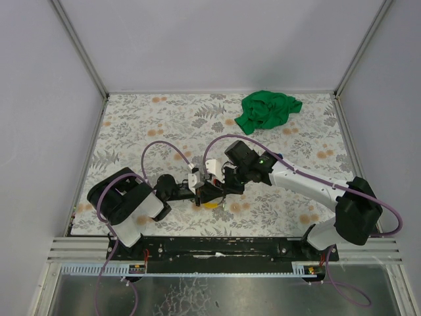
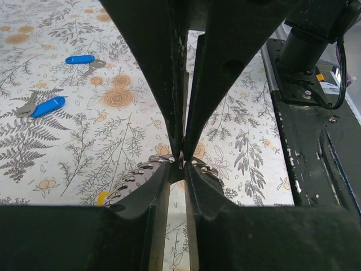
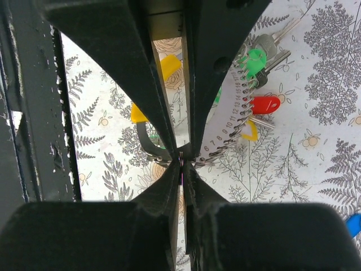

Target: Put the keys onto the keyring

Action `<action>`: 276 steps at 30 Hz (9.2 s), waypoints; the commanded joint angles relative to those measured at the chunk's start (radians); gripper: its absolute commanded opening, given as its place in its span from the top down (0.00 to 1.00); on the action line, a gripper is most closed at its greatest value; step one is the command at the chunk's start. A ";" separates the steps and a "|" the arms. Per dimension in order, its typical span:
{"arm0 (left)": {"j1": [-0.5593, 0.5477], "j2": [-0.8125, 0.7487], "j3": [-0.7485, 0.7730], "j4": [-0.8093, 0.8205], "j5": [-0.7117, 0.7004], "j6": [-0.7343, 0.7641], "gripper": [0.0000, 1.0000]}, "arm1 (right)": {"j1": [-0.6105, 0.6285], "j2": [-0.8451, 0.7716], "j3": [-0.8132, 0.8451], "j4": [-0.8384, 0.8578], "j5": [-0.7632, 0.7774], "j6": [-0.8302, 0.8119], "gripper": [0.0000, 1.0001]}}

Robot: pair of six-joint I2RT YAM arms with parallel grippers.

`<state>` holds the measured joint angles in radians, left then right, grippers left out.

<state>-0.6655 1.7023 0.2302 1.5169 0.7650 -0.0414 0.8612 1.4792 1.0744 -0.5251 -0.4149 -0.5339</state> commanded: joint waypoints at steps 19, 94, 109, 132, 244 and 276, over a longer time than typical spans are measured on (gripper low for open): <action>0.021 -0.054 -0.028 0.089 -0.114 -0.022 1.00 | -0.041 -0.279 -0.189 0.342 0.056 0.167 0.68; 0.033 -0.176 -0.055 0.039 -0.027 -0.009 0.73 | -0.090 -0.191 -0.137 0.230 -0.066 0.092 1.00; 0.033 -0.213 -0.037 -0.013 -0.076 0.001 0.68 | -0.033 -0.084 0.058 -0.013 0.024 0.076 1.00; 0.033 -0.173 0.014 -0.077 -0.007 0.016 0.84 | 0.011 -0.017 0.180 -0.133 0.050 0.056 1.00; 0.038 -0.291 -0.001 -0.251 -0.348 -0.020 1.00 | -0.679 0.218 -0.149 0.320 0.633 0.969 0.80; 0.037 -0.370 0.000 -0.333 -0.358 -0.077 1.00 | -0.555 -0.075 -0.238 0.178 0.778 1.119 0.96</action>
<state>-0.6331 1.3396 0.2119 1.1698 0.4210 -0.1032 0.2760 1.3743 0.8692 -0.3676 0.3553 0.5095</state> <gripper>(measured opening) 0.010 0.033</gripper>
